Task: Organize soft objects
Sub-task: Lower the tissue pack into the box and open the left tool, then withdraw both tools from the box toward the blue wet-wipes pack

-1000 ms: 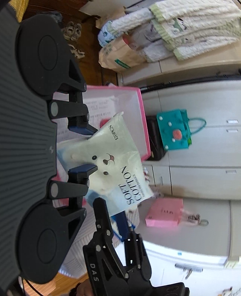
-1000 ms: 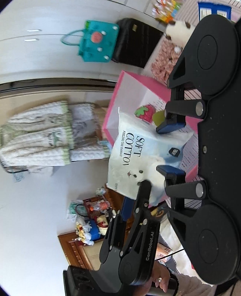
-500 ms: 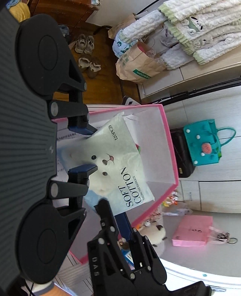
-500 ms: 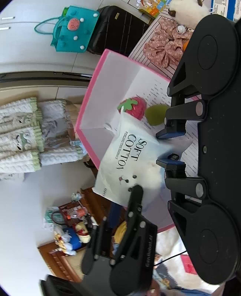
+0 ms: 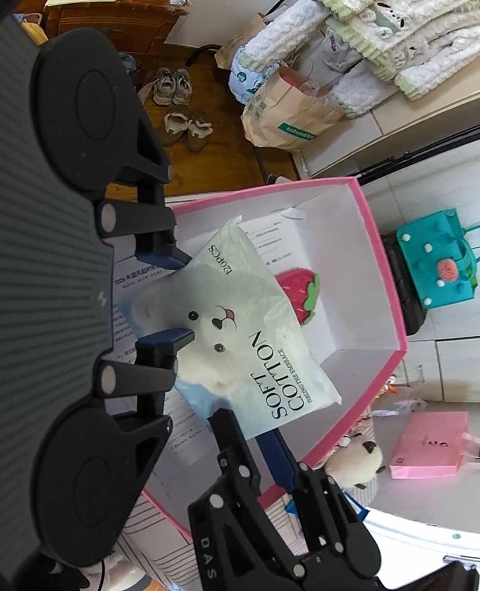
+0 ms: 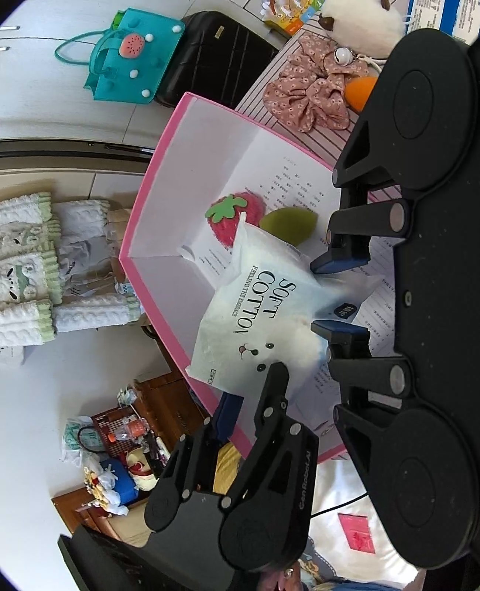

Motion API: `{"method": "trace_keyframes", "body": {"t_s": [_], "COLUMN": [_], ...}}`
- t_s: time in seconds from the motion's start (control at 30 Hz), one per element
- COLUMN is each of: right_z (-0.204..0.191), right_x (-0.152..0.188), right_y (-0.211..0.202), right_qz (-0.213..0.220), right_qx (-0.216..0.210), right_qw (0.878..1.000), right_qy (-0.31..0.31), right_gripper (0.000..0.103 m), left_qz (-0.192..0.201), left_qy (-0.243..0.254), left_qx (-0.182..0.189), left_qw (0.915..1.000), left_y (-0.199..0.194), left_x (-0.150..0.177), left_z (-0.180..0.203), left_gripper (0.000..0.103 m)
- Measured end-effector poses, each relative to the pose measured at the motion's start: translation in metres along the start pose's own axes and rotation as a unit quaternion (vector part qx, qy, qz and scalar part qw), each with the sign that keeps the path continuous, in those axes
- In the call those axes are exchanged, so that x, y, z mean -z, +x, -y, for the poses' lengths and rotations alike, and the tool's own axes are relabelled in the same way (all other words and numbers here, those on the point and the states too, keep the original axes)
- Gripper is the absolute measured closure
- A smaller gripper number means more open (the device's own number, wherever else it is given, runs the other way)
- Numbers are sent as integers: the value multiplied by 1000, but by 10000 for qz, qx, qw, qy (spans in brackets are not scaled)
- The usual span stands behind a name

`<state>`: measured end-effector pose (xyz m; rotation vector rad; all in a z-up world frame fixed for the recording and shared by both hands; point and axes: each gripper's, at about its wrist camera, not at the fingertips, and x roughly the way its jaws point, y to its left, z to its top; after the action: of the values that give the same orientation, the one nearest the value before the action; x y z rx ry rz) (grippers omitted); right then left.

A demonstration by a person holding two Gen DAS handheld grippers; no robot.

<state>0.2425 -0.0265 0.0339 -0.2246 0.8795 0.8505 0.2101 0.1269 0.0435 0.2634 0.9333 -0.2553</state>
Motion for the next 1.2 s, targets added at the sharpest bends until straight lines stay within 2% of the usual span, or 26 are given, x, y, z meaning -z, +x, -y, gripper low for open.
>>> {"method": "trace_keyframes", "body": {"t_s": [0.13, 0.27, 0.37, 0.47, 0.67, 1.0, 1.2], "right_z": [1, 6, 5, 1, -10, -28, -41], "right_x": [0, 1, 3, 4, 7, 19, 34], "right_y": [1, 2, 0, -7, -35, -88, -122], "right_qz": [26, 84, 115, 169, 370, 855, 1115], "right_qx": [85, 53, 56, 73, 106, 225, 235], "right_qw": [10000, 9999, 9999, 9998, 9992, 9957, 9927], "right_qy": [-44, 68, 91, 46, -65, -259, -390], "right_gripper": [69, 69, 69, 69, 67, 56, 56], "left_qz": [-146, 84, 59, 64, 149, 489, 717], "left_qy": [-27, 21, -58, 34, 50, 159, 311], "left_qx": [-52, -331, -180, -209, -186, -338, -393], "left_qw": [9999, 9994, 9998, 9998, 9997, 9981, 9962], "left_y": [6, 2, 0, -4, -23, -73, -100], "left_x": [0, 0, -1, -1, 1, 8, 16], "left_z": [0, 5, 6, 11, 18, 33, 47], "left_gripper": [68, 66, 66, 66, 63, 60, 54]}}
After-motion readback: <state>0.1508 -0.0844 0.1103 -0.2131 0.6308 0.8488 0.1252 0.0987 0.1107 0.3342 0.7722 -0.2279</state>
